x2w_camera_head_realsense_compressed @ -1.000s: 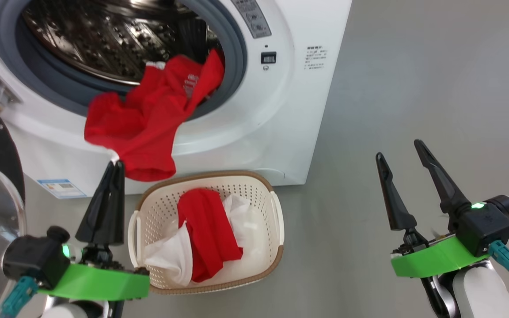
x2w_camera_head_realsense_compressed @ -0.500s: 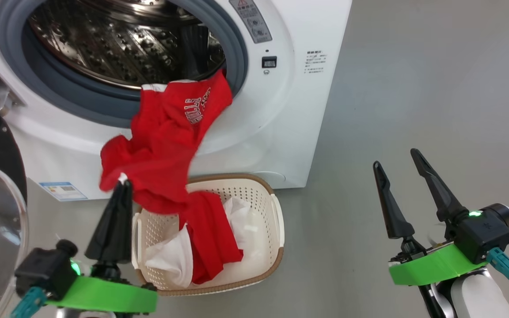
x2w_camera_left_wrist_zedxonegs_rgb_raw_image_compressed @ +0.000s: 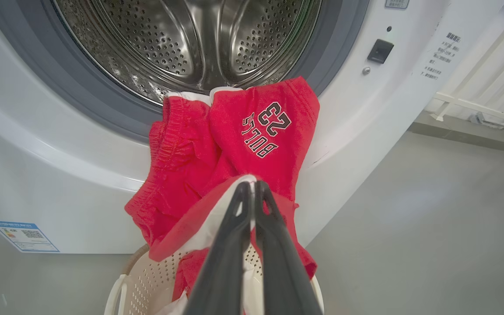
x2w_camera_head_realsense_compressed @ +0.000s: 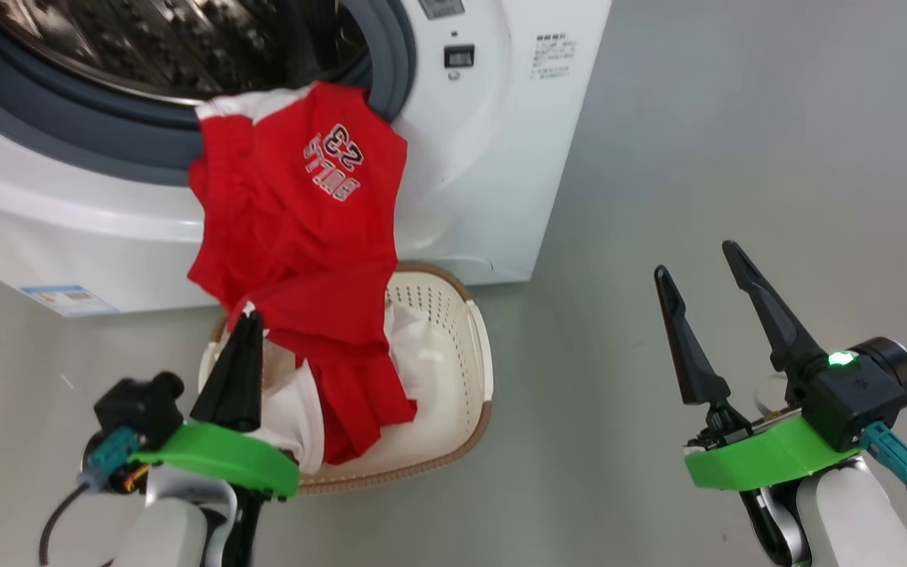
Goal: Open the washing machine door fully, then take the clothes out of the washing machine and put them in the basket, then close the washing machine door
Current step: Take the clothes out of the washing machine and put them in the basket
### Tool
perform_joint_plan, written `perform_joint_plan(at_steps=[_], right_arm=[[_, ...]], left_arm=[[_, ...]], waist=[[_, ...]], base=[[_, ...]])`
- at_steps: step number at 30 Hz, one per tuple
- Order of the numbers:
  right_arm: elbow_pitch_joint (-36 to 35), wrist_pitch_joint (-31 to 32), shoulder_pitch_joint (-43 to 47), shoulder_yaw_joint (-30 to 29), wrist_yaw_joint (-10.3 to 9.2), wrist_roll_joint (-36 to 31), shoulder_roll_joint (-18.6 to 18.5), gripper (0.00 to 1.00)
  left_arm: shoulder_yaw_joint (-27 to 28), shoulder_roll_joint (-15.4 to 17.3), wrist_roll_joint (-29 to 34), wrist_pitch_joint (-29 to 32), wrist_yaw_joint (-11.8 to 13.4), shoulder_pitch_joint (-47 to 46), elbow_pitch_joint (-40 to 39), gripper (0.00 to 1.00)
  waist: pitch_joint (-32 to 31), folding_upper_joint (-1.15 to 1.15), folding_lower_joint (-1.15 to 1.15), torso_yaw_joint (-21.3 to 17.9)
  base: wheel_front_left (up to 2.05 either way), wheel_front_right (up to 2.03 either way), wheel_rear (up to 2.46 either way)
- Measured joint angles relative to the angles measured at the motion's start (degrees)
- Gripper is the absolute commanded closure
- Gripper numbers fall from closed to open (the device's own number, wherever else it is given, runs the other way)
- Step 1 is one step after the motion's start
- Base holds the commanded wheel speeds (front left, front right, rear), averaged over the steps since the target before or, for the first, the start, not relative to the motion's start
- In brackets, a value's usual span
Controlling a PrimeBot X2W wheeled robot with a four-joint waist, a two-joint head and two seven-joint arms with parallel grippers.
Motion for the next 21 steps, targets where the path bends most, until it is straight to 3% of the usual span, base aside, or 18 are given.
perform_joint_plan(at_steps=[11, 21], right_arm=[[-0.3, 0.0, -3.9, 0.9, 0.00, -0.5, 0.0, 0.00], [-0.6, 0.0, -7.1, 1.8, 0.00, -1.6, -0.1, 0.00]], left_arm=[[0.8, -0.8, -0.6, -1.8, -1.5, -12.9, 21.8, 1.00], [1.9, -1.4, -0.2, -2.0, -2.5, -22.0, 35.2, 1.00]], waist=[[7.8, 0.00, 0.00, -1.0], [15.2, 0.00, 0.00, -1.7]], base=[[0.00, 0.00, 0.00], [0.00, 0.00, 0.00]])
